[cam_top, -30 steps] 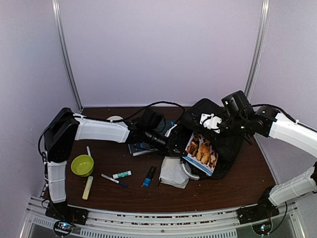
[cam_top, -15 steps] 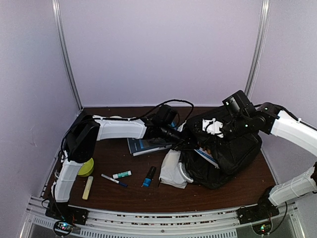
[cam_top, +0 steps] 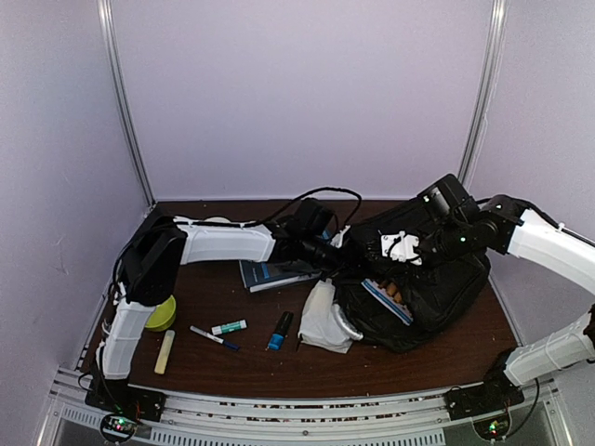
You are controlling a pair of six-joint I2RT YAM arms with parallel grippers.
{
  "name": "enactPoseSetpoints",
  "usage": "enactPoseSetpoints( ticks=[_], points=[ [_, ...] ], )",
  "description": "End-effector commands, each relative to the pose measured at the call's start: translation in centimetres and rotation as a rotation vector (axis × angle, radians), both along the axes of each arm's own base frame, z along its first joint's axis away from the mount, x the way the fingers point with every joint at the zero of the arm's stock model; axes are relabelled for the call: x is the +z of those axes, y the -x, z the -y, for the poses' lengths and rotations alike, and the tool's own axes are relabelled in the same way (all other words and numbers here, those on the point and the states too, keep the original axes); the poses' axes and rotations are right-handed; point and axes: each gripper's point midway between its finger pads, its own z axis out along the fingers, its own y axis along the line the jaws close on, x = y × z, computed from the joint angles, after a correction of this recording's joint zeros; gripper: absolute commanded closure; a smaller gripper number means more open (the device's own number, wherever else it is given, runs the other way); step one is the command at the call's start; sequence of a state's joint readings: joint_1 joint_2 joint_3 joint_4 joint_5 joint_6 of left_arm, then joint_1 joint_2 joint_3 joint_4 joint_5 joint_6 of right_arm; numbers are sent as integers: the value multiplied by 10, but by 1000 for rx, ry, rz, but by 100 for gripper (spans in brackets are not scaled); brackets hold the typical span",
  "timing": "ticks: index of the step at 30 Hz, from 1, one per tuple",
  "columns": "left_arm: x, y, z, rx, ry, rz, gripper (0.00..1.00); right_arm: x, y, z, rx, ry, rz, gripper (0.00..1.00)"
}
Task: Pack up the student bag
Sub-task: Adjust the book in the largest pocket of the bag, then place the largest pocket of the student bag.
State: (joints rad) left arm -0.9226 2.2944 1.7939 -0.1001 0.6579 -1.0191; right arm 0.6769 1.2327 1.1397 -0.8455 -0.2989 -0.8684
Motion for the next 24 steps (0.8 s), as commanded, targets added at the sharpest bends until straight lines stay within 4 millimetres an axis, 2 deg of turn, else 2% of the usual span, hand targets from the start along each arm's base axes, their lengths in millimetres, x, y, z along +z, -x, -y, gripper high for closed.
enactPoseSetpoints(
  ticks=[1, 3, 7, 10, 13, 16, 18, 20, 21, 23, 24],
  points=[
    [68, -30, -29, 84, 89, 221, 47, 7, -12, 28, 4, 82, 111, 100],
    [81, -19, -38, 52, 113, 265, 46, 9, -20, 39, -8, 129, 141, 100],
    [74, -1, -56, -6, 86, 312, 44, 11, -36, 59, -37, 213, 180, 100],
    [69, 11, -68, -36, 70, 331, 45, 9, -38, 71, -55, 256, 175, 100],
    [60, 15, -86, -19, 5, 350, 46, -4, -26, 84, -46, 306, 150, 100],
    [42, 9, -115, 10, -160, 388, 47, -38, 3, 95, 4, 359, 56, 100],
    [39, -4, -134, 40, -274, 463, 47, -64, 17, 105, 11, 405, -4, 99],
    [33, -14, -160, 63, -428, 531, 46, -87, 28, 113, 7, 438, -52, 84],
    [32, -21, -172, 88, -498, 563, 45, -94, 32, 114, 8, 437, -71, 81],
    [31, -33, -196, 140, -603, 594, 43, -97, 35, 108, -3, 393, -97, 72],
    [31, -38, -207, 166, -641, 598, 42, -93, 34, 102, -12, 360, -105, 63]
  ],
)
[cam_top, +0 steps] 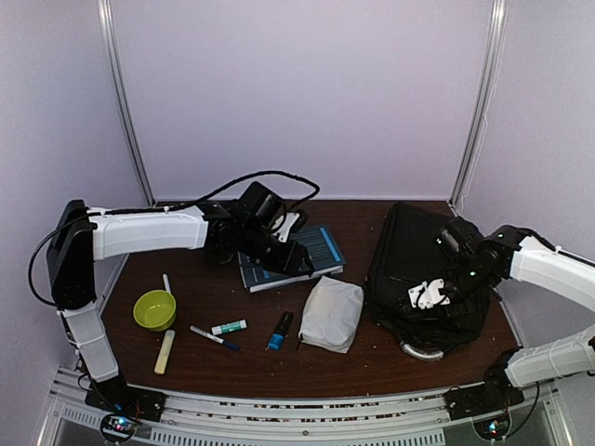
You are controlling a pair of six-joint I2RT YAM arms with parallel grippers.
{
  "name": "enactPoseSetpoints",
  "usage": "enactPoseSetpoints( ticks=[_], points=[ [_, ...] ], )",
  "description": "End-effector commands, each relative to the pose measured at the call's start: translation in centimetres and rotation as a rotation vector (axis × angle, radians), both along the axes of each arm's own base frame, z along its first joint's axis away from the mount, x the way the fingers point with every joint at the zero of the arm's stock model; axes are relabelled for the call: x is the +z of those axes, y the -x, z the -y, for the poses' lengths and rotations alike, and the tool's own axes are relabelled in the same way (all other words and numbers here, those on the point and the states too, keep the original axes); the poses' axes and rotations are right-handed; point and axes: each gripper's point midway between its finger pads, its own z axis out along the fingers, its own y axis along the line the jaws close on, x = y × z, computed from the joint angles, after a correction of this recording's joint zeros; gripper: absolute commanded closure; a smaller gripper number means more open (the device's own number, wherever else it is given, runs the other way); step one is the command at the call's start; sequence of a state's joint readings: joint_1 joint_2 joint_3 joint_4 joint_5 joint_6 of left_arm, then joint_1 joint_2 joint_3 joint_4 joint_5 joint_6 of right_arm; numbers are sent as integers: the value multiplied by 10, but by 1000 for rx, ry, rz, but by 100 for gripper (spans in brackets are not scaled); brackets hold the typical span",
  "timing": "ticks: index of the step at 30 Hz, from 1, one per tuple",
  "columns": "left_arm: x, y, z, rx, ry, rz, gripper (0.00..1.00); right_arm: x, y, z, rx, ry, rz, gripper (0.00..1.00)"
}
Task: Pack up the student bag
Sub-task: Place the largest pocket of the student bag, then pick up the book from the center of the board.
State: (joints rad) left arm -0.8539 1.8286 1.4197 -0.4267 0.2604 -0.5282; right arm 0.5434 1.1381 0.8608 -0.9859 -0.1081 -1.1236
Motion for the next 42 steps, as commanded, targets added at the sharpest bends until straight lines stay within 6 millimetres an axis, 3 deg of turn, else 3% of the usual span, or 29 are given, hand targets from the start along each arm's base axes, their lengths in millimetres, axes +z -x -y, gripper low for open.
enactPoseSetpoints(
  ticks=[1, 4, 6, 8, 10, 13, 17, 23, 26, 33, 42],
  points=[
    [9, -34, -70, 161, -277, 172, 40, 9, 0, -14, -38, -82, -26, 56],
    [5, -38, -94, 259, -319, 168, 35, 47, -14, -47, -76, -253, -54, 42],
    [-2, -37, -108, 317, -316, 139, 32, 74, -30, -76, -118, -393, -79, 38],
    [-9, -38, -120, 378, -296, 107, 31, 100, -59, -104, -207, -529, -88, 34],
    [-15, -38, -134, 448, -275, 74, 30, 111, -92, -126, -343, -612, -121, 34],
    [-23, -39, -152, 543, -226, 45, 30, 99, -142, -150, -525, -646, -181, 37],
    [-33, -44, -162, 623, -117, -8, 27, 70, -191, -171, -695, -678, -274, 39],
    [-48, -57, -175, 723, -54, -56, 19, 29, -246, -174, -922, -731, -416, 38],
    [-58, -64, -176, 738, -32, -90, 19, 11, -254, -176, -954, -716, -458, 38],
    [-77, -75, -172, 749, -7, -142, 19, -22, -250, -179, -1000, -668, -536, 38],
    [-95, -84, -151, 705, 28, -194, 21, -34, -241, -191, -982, -688, -660, 43]
  ],
)
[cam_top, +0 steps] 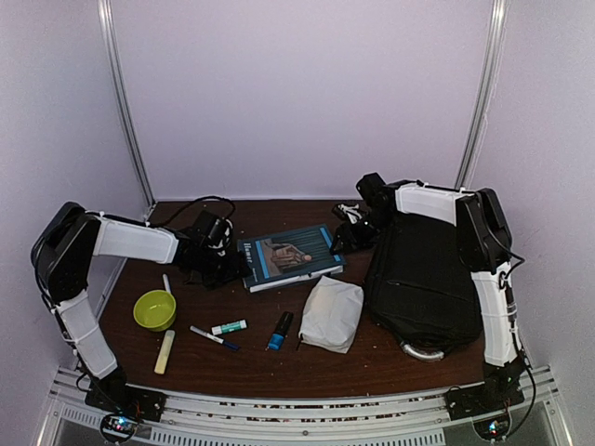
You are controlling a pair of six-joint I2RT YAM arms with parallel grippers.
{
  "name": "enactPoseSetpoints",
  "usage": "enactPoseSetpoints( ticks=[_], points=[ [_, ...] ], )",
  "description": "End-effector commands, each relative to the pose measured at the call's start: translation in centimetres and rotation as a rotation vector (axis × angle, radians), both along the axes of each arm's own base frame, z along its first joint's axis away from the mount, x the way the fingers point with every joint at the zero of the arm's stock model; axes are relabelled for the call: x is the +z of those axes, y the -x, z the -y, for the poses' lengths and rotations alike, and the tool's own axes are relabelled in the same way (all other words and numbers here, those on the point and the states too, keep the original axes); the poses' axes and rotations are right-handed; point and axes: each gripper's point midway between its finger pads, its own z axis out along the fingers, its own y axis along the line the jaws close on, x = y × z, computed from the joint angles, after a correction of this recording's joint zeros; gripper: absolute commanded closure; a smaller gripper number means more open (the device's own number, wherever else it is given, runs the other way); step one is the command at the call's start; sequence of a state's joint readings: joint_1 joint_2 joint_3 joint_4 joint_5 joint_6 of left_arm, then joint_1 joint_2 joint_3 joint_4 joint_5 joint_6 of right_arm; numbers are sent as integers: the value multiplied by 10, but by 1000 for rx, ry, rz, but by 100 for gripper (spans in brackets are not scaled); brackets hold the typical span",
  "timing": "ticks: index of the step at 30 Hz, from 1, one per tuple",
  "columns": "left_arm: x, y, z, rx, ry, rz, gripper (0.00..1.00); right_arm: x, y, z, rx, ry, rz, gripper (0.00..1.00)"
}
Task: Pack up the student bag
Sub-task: Pick up the book from the center of the board.
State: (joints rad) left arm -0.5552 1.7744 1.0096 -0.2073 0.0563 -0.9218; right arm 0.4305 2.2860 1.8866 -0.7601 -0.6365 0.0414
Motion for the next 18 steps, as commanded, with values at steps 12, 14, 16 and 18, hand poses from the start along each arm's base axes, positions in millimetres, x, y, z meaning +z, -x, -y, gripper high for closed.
enactPoseSetpoints(
  ticks=[12, 14, 16, 18],
  points=[
    [8, -21, 38, -102, 123, 58, 35, 25, 15, -28, 97, -214, -58, 70],
    [7, -21, 40, -110, 124, 57, 38, 21, 11, -24, 61, -180, -53, 68],
    [4, -20, 40, -111, 119, 52, 39, 16, 6, -16, 34, -133, -36, 60],
    [2, -19, 39, -105, 115, 47, 39, 12, 3, -7, -6, -100, -29, 54]
  ],
)
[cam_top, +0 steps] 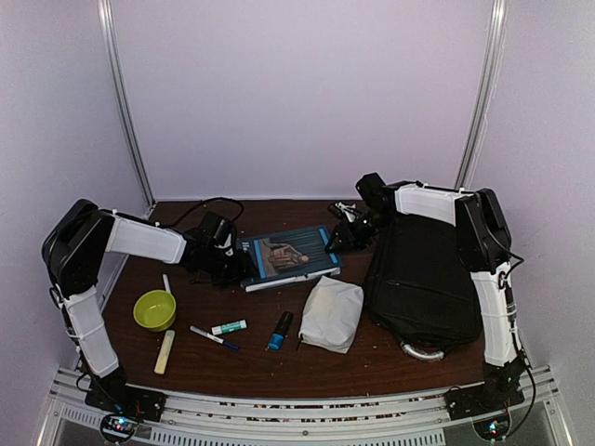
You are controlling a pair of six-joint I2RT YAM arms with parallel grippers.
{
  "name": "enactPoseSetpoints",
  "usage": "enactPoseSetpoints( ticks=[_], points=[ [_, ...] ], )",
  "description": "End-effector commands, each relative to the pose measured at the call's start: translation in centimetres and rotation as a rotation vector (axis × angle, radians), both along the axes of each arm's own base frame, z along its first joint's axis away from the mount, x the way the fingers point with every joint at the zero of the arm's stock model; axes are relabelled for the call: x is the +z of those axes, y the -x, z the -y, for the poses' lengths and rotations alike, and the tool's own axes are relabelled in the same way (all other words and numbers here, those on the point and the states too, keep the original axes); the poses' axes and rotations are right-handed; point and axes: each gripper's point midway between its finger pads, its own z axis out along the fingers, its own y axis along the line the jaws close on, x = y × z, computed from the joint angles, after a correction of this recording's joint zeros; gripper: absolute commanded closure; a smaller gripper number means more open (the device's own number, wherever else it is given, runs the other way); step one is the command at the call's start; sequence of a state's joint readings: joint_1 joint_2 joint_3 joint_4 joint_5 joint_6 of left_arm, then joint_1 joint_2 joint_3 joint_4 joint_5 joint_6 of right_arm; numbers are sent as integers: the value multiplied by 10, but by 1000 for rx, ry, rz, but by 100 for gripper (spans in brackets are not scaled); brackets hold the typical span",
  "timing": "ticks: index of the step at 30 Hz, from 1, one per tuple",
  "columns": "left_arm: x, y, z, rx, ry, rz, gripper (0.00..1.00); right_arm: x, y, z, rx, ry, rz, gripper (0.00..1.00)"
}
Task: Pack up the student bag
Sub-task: Pick up the book from the center of the board.
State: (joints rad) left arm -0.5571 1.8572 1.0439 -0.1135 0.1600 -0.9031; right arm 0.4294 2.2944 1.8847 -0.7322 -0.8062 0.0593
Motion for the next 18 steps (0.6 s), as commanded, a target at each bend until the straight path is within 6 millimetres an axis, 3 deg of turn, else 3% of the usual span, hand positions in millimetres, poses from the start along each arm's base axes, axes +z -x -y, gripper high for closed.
enactPoseSetpoints(
  ticks=[1, 11, 18],
  points=[
    [8, -9, 10, -22, 24, 40, 39, -1, -10, 16, -79, 60, 34, 51],
    [2, -9, 9, -19, 8, 24, 40, -3, -20, 26, -111, 124, 77, 48],
    [4, -9, 13, -41, 11, 33, 43, -13, -12, 11, -70, 50, -7, 48]
  ],
)
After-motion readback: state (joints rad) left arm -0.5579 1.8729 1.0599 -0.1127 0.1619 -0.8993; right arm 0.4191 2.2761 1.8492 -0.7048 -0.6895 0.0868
